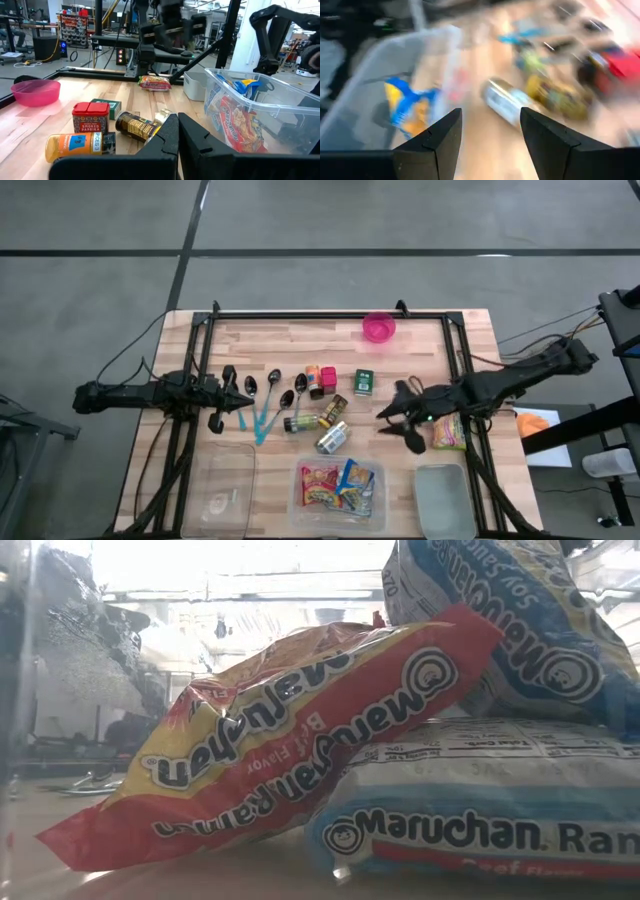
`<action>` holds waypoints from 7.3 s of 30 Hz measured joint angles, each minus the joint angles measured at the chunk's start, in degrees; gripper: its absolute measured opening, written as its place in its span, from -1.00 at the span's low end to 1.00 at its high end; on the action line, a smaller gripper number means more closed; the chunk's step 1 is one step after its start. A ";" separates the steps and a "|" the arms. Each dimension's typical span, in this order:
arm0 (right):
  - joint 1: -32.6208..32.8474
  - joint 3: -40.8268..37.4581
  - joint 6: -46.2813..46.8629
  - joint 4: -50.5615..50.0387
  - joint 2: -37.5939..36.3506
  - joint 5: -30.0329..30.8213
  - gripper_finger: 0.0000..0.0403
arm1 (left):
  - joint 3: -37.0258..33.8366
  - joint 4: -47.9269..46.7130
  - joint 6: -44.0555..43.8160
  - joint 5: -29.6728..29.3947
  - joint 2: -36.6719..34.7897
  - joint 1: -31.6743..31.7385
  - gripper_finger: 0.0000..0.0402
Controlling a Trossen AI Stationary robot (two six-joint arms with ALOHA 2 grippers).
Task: Pick & Place Food Item
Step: Put the green noodle pack into the white bin, then put the black seasoning can into the gray bin
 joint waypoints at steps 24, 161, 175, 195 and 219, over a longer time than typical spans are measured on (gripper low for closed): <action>-5.43 -0.04 34.03 -50.98 2.53 8.91 -0.01 | 0.00 0.01 0.00 0.00 0.00 -0.01 -1.00; -5.30 10.41 -3.37 62.41 32.06 -37.04 -0.92 | 0.00 0.02 0.00 0.00 0.00 0.00 -1.00; -3.96 21.85 -3.70 61.53 46.48 -42.96 -0.92 | -0.01 0.02 0.00 0.00 0.11 -0.02 -1.00; -2.21 18.86 -1.12 58.34 49.63 -42.68 -0.77 | 0.01 0.02 0.00 0.00 0.37 -0.02 -1.00; -2.57 18.78 -2.70 58.80 45.96 -42.50 0.23 | 0.01 0.02 0.00 0.00 0.37 0.00 -1.00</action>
